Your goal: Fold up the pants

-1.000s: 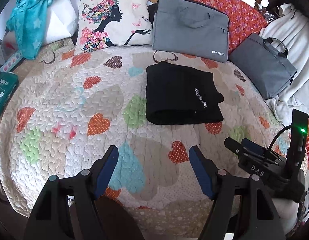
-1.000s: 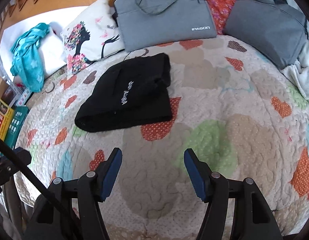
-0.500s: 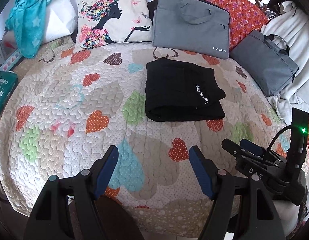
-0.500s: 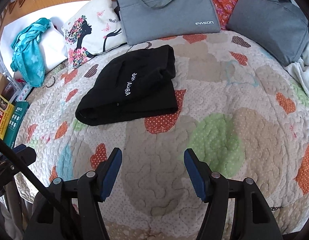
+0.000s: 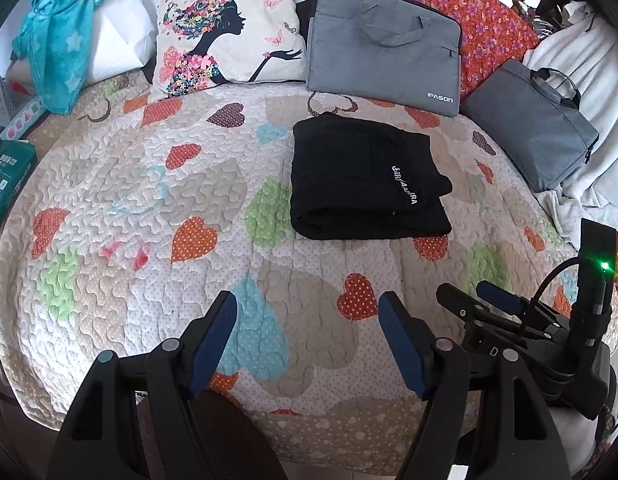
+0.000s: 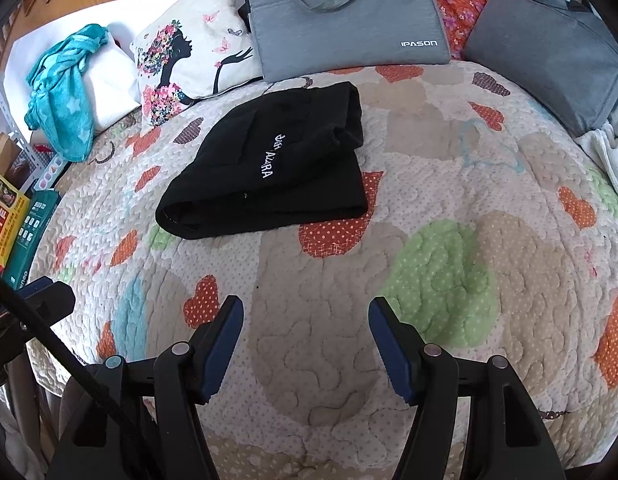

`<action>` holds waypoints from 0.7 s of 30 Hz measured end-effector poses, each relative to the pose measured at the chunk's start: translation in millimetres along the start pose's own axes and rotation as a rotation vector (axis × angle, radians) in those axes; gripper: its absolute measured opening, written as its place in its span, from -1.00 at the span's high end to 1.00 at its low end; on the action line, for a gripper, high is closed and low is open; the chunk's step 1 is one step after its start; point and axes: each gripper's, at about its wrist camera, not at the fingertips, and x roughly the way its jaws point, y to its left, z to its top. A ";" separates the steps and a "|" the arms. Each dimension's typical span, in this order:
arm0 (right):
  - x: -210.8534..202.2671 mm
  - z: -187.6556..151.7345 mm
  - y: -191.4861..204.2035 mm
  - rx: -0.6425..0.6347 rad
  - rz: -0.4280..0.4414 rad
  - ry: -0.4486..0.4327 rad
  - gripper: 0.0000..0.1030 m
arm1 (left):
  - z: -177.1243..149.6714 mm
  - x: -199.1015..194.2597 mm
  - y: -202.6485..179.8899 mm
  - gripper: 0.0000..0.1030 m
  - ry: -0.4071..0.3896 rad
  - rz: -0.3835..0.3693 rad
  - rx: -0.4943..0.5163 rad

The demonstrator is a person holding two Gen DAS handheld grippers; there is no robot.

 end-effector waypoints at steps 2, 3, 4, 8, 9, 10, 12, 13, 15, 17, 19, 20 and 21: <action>2.2 0.5 -0.9 0.009 0.005 0.009 -0.36 | -0.7 1.1 0.1 -0.40 0.003 0.002 0.004; 4.5 0.8 -0.9 0.019 0.012 0.018 -0.36 | -0.6 1.1 0.1 -0.40 0.003 0.003 0.004; 6.6 1.3 -1.3 0.028 0.018 0.026 -0.36 | -1.4 0.7 0.3 -0.40 0.003 0.006 0.006; 14.7 0.7 -1.4 0.054 0.035 0.058 -0.36 | -5.1 -4.6 1.0 -0.40 0.005 0.029 0.009; 15.5 0.2 -1.0 0.056 0.039 0.063 -0.36 | -6.6 -8.2 0.5 -0.40 -0.001 0.034 0.011; 15.0 -0.4 -0.2 0.053 0.039 0.063 -0.36 | -7.8 -12.0 -0.1 -0.40 -0.008 0.040 0.014; 11.8 -1.5 0.8 0.045 0.039 0.056 -0.36 | -10.7 -23.3 -2.3 -0.40 -0.033 0.054 0.022; 9.0 -2.1 0.8 0.045 0.042 0.049 -0.36 | -11.8 -29.2 -3.8 -0.40 -0.047 0.060 0.026; 2.6 -3.2 0.5 0.047 0.047 0.034 -0.36 | -13.7 -42.6 -7.9 -0.40 -0.082 0.073 0.038; -3.3 -3.6 -0.6 0.051 0.049 0.020 -0.37 | -15.3 -57.9 -13.0 -0.40 -0.132 0.095 0.055; -9.2 -2.7 -2.7 0.057 0.052 0.002 -0.37 | -13.4 -70.0 -16.2 -0.40 -0.178 0.113 0.069; -12.0 -2.2 -3.9 0.061 0.053 -0.006 -0.37 | -11.1 -78.0 -17.9 -0.40 -0.211 0.124 0.075; -13.4 -2.0 -5.3 0.065 0.052 -0.010 -0.38 | -8.1 -85.2 -18.8 -0.40 -0.244 0.132 0.081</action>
